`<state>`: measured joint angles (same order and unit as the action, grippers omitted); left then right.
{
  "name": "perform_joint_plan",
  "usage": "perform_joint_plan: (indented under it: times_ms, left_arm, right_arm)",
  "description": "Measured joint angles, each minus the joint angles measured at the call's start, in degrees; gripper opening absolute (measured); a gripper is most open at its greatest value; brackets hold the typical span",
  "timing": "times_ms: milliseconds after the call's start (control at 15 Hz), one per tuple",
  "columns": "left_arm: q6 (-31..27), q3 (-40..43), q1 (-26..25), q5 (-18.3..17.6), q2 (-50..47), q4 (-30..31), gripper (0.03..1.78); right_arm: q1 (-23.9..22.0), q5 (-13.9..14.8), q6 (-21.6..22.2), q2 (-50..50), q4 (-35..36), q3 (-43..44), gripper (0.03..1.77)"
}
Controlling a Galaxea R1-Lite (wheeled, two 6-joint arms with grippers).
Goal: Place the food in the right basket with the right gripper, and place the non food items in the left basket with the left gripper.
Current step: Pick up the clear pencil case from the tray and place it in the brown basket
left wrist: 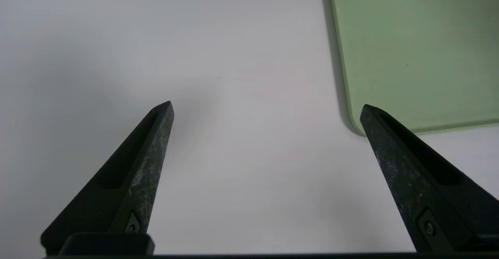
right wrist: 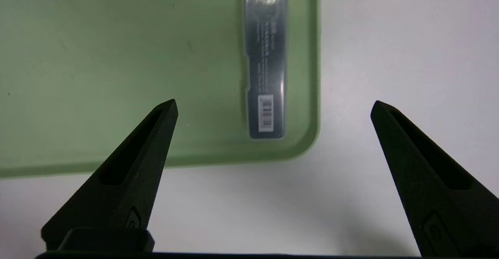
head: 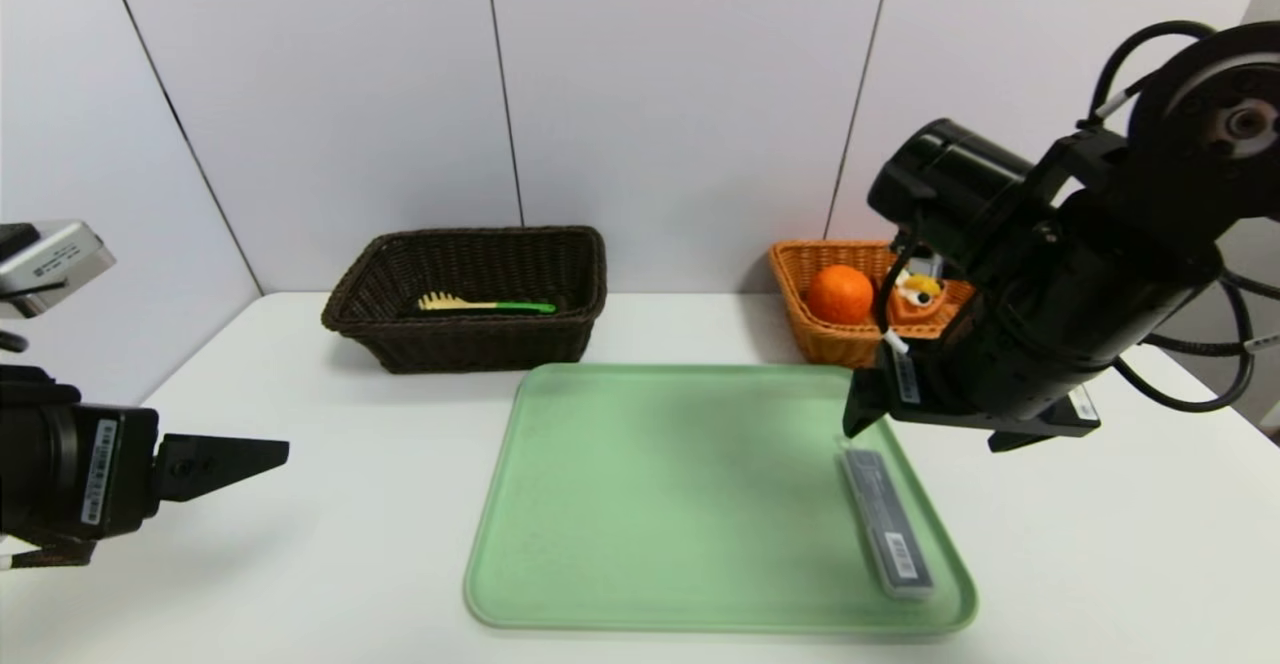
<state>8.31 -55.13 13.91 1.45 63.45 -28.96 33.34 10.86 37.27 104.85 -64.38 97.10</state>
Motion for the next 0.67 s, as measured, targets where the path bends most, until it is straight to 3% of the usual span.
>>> perform_joint_plan:
  times_ms: [267,667]
  left_arm:
    - [0.06,2.49,-0.02,0.00,-3.32,-0.13,1.69]
    - [0.00,2.65,-0.02,-0.07,-4.63,-0.13,1.69]
  right_arm:
    - [1.44,-7.67,2.67,5.05,-2.84,2.22,1.71]
    - [0.00,-9.50,1.07,8.94,-2.40,0.80,1.71]
